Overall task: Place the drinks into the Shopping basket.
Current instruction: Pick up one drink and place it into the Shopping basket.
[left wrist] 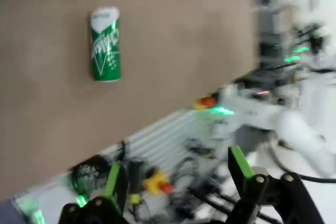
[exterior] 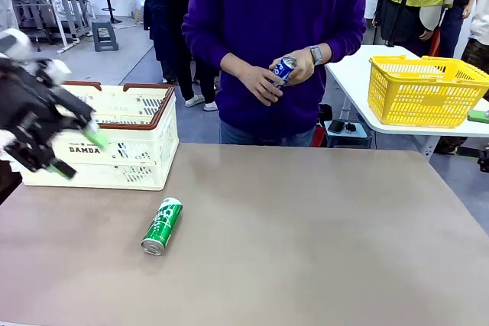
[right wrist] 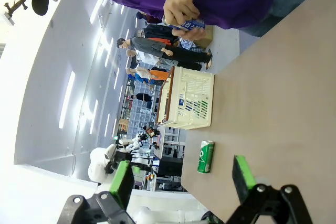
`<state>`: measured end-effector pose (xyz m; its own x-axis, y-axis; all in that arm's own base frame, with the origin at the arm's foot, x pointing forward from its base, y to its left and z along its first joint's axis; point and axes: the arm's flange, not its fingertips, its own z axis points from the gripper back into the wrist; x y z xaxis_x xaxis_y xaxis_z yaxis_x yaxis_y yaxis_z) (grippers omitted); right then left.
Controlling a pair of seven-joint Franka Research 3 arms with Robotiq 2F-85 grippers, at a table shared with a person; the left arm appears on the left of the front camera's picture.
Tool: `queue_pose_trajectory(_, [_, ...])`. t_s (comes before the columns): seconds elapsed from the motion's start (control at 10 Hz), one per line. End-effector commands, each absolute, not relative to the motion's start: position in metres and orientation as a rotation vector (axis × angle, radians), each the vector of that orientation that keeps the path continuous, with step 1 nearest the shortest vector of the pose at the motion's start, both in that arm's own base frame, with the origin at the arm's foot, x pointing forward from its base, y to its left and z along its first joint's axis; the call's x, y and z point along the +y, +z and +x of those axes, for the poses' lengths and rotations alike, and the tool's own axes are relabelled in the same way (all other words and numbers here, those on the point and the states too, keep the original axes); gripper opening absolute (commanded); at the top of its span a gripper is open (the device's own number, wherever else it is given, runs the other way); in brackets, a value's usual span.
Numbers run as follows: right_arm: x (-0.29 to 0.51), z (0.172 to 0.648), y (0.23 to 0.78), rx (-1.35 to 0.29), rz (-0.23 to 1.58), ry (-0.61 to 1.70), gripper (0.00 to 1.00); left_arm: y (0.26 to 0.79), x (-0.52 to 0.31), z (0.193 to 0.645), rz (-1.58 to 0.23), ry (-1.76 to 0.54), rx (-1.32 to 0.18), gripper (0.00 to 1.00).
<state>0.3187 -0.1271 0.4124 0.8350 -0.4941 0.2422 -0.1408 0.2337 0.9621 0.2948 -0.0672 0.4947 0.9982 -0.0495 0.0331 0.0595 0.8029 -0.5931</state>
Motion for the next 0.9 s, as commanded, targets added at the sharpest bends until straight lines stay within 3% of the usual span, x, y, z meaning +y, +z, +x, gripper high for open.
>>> queue_pose_trajectory(0.0, [-0.127, 0.319, 0.416, -0.578, 1.346, -0.263, 1.0, 0.467, -0.092, 0.295, -0.219, -0.139, -0.172, 1.0])
queue_pose_trajectory(0.1, [-0.127, 0.319, 0.416, -0.578, 1.346, -0.263, 1.0, 0.475, -0.093, 0.292, -0.21, -0.335, -0.264, 1.0])
queue_pose_trajectory(0.2, [-0.127, 0.319, 0.416, -0.578, 1.346, -0.263, 1.0, 0.487, -0.095, 0.294, -0.48, -0.124, -0.056, 1.0])
queue_pose_trajectory(0.6, [-0.127, 0.319, 0.416, -0.578, 1.346, -0.263, 1.0, 0.483, -0.1, 0.296, -0.42, -0.17, -0.074, 1.0])
queue_pose_trajectory(0.7, [-0.127, 0.319, 0.416, -0.578, 1.346, -0.263, 1.0, 0.471, -0.13, 0.303, -0.419, -0.432, -0.052, 1.0])
queue_pose_trajectory(0.8, [-0.127, 0.319, 0.416, -0.578, 1.346, -0.263, 1.0, 0.462, -0.162, 0.308, -0.329, -0.424, -0.107, 1.0])
